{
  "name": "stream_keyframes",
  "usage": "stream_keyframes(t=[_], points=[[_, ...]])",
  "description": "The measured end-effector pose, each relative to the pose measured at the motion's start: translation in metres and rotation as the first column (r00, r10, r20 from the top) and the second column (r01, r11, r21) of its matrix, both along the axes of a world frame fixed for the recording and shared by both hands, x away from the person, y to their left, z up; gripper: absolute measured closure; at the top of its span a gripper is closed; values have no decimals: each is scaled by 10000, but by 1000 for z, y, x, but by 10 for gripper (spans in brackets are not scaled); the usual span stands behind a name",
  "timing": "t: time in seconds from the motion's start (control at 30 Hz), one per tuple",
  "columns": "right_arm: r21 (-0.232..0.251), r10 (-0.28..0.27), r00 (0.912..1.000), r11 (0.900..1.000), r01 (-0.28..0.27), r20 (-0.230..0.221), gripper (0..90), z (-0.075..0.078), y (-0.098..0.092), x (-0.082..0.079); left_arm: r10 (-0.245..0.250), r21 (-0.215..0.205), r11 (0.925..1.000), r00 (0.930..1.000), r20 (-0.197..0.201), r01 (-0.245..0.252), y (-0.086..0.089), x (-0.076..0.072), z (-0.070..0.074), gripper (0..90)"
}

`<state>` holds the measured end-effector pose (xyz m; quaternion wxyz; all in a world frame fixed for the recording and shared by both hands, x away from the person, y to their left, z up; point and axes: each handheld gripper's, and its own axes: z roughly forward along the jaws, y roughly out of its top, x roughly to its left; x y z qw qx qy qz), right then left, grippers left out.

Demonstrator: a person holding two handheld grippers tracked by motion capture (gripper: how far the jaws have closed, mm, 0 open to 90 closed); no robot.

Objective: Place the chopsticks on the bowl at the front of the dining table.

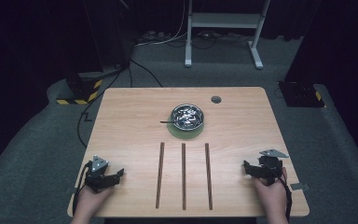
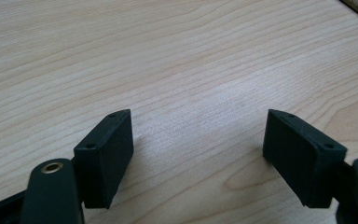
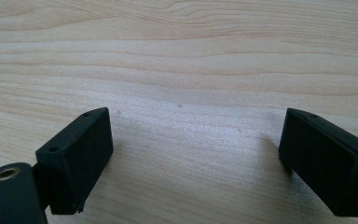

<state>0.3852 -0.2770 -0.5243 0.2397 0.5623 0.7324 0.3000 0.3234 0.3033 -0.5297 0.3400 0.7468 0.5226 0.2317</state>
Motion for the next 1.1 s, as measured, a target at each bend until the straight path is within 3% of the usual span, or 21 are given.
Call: stream_keyframes(t=[0.67,0.77,0.9,1.0,1.1], points=[[-17,2,10000,10000,-2,14,98,0,0,0,36,2,10000,10000,29,-36,0,-1,0,248],[19,-33,10000,10000,33,-75,115,1,-1,-1,-39,12,10000,10000,17,39,0,0,0,246],[16,-170,9997,9999,170,160,169,0,-2,-3,-41,1,10000,10000,28,41,0,0,0,246],[9,-70,9999,10000,70,110,246,3,-1,-7,-47,11,10000,10000,13,47,0,0,0,246],[-116,-125,9999,9999,125,67,249,4,4,-12,-26,25,10000,10000,19,26,0,-1,0,248]])
